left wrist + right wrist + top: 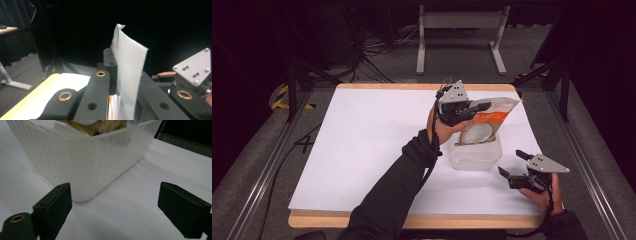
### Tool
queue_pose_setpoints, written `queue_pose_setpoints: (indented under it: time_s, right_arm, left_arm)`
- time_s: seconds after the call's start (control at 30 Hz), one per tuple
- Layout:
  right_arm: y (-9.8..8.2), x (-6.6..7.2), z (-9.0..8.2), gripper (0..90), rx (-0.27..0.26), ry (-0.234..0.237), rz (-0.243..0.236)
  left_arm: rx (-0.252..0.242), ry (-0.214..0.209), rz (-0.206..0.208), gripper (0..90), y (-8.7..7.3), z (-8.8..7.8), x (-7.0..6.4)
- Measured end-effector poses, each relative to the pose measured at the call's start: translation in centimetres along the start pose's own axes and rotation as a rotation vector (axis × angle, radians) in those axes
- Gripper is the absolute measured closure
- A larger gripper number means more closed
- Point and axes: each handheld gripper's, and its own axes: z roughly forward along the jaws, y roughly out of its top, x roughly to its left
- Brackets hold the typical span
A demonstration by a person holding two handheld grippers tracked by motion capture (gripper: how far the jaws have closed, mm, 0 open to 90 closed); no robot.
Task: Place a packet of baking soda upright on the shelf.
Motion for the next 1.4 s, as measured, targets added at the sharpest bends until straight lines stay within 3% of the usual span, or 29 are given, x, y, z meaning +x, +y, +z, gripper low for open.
queue_pose_setpoints:
  time_s: [0.37,0.6,0.67,0.77,1.0,1.33,1.4]
  right_arm:
    - [0.0,0.0,0.0,12.8,0.004,0.003,-0.002]
    - [0.0,0.0,0.0,12.8,0.004,0.006,-0.003]
    - [0.0,0.1,0.1,12.8,0.007,0.006,-0.006]
    - [0.0,0.1,0.1,12.8,0.007,0.005,-0.005]
    - [0.0,0.0,0.0,12.7,0.005,0.007,-0.004]
    - [0.0,0.0,0.0,12.7,0.005,0.008,-0.004]
    - [0.0,0.0,0.0,12.6,0.005,0.009,-0.005]
  left_arm:
    - [-0.016,-0.033,0.026,89.6,-0.6,-0.7,0.3]
    - [-0.052,-0.118,0.0,89.7,-1.6,-1.9,0.3]
    - [-0.068,-0.156,0.003,89.6,-1.6,-2.0,-0.1]
    - [-0.069,-0.177,0.022,89.6,-1.4,-1.9,-0.9]
    - [-0.051,-0.202,0.057,89.6,-1.2,-1.3,-1.9]
    - [-0.036,-0.19,0.035,89.6,-2.0,-1.8,-0.7]
    - [-0.031,-0.206,0.027,89.6,-2.5,-1.9,-0.5]
